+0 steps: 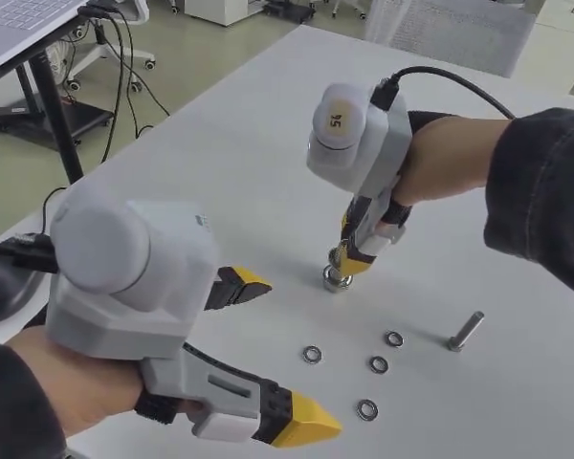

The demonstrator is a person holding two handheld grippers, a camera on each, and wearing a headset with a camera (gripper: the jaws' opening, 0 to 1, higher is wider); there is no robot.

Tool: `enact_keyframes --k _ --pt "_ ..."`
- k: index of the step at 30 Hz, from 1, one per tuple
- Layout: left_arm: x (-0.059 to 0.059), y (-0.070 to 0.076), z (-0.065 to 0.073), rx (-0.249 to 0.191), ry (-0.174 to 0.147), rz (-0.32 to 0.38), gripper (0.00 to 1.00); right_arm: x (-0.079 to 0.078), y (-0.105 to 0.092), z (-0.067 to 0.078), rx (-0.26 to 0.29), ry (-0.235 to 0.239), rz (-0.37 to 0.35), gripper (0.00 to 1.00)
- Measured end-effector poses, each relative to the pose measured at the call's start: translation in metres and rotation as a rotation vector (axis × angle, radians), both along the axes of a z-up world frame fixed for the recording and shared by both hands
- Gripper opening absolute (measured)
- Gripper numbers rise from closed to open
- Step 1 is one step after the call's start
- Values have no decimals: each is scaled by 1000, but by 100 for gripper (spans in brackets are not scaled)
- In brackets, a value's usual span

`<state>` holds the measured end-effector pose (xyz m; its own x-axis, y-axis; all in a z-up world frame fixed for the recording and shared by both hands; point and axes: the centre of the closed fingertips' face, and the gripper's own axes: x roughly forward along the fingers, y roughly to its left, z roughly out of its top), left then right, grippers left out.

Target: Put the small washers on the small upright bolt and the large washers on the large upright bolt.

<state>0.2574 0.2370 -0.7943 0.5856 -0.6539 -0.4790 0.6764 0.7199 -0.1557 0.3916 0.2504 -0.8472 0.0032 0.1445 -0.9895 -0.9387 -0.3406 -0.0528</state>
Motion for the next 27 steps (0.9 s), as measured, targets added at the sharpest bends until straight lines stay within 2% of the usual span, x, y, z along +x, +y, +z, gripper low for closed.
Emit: enact_keyframes --k 27 --pt "1 3 1 -3 2 6 85 -3 0 -16 -29 -2 8 24"
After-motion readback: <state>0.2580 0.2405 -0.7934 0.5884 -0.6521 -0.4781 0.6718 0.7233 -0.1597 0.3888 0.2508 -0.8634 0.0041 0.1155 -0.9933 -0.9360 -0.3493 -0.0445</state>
